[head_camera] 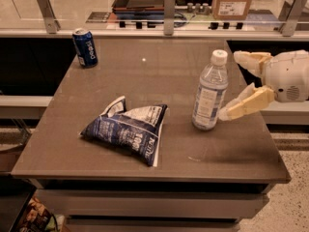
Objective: Move blue plastic bottle near pepsi can
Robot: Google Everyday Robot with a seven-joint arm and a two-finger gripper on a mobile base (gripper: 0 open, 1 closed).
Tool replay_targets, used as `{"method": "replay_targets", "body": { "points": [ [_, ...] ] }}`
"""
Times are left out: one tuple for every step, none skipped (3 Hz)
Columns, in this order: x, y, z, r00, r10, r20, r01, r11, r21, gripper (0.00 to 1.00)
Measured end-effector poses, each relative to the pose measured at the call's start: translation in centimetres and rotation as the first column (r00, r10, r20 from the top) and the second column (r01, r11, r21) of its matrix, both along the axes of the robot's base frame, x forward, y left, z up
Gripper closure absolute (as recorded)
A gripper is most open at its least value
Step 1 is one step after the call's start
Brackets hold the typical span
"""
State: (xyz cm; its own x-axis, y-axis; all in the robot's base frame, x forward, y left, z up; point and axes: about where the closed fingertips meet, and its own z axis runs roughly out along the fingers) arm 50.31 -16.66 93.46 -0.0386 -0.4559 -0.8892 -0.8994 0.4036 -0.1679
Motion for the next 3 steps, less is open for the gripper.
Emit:
{"method": "replay_targets", "body": {
  "points": [
    [0.6, 1.1, -1.2, 0.9982, 0.021, -0.057, -0.017, 0.997, 0.077, 0.0],
    [1.3, 3.2, -2.6, 0.9913, 0.067, -0.113, -0.051, 0.989, 0.138, 0.0],
    [1.5, 4.6, -3.0, 0.9898, 0.086, -0.113, -0.063, 0.979, 0.193, 0.0]
  ]
}}
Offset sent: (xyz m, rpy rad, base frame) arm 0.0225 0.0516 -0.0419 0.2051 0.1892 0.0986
